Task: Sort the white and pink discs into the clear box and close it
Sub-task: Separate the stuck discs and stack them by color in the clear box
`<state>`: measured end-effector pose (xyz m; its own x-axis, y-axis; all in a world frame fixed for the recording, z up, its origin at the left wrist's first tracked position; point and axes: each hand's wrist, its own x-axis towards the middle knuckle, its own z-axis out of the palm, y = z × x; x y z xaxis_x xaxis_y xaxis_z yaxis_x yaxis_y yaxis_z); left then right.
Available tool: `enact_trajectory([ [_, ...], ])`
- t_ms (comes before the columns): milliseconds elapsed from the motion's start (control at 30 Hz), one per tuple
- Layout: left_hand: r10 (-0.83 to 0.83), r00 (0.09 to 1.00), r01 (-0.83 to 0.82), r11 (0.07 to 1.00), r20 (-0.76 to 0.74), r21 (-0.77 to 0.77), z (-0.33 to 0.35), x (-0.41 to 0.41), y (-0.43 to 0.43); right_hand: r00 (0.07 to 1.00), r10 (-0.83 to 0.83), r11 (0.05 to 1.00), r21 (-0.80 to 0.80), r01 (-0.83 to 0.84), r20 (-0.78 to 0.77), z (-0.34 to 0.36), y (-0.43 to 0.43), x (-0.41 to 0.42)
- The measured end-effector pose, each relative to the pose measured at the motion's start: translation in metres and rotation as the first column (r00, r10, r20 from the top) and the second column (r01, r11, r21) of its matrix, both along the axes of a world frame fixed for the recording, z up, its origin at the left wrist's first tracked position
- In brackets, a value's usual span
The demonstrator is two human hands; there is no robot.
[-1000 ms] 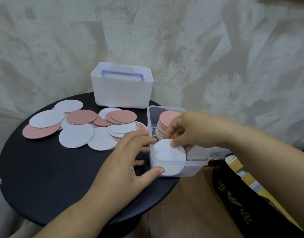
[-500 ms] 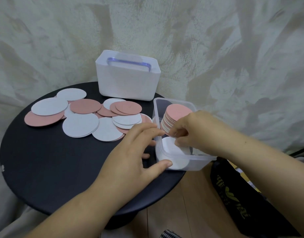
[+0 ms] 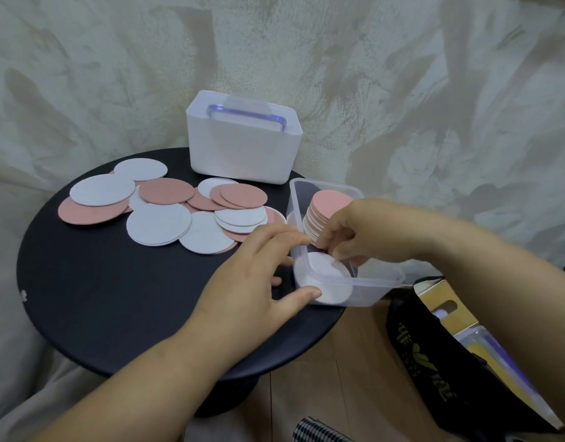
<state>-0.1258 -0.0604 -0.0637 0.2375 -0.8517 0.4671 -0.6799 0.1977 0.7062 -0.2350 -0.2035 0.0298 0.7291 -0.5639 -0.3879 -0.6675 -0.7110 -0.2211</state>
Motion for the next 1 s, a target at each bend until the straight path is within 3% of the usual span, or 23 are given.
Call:
enact_trajectory([
  [167,0.012,1.000,-0.012,1.000,-0.010,0.006,0.000,-0.001,0.000,0.995,-0.064,0.986,0.157,0.052,0.071,0.000,-0.006,-0.002],
  [367,0.010,1.000,-0.010,1.000,-0.009,0.009,0.001,-0.001,0.001,0.998,0.030,1.000,-0.010,-0.029,0.049,0.009,0.003,-0.005],
  [467,0.015,1.000,-0.015,1.000,-0.005,0.006,0.002,-0.001,0.001,0.984,0.048,0.998,-0.035,-0.042,0.174,0.015,0.016,-0.021],
  [567,0.020,1.000,-0.020,1.000,-0.015,0.011,0.003,-0.003,0.002,0.940,0.013,0.998,0.049,-0.032,0.340,0.010,0.032,-0.046],
  [767,0.062,0.993,-0.057,0.997,-0.099,0.053,0.008,-0.005,0.001,0.892,0.169,0.944,-0.328,-0.024,0.420,-0.024,0.041,-0.058],
  [867,0.131,0.984,-0.126,0.991,-0.119,0.048,0.012,0.006,0.008,0.867,0.193,0.934,-0.357,-0.018,0.460,-0.032,0.032,-0.052],
  [1000,0.291,0.957,-0.291,0.955,0.011,0.056,0.016,0.031,0.025,0.851,0.191,0.931,-0.364,0.000,0.488,-0.037,0.018,-0.044],
])
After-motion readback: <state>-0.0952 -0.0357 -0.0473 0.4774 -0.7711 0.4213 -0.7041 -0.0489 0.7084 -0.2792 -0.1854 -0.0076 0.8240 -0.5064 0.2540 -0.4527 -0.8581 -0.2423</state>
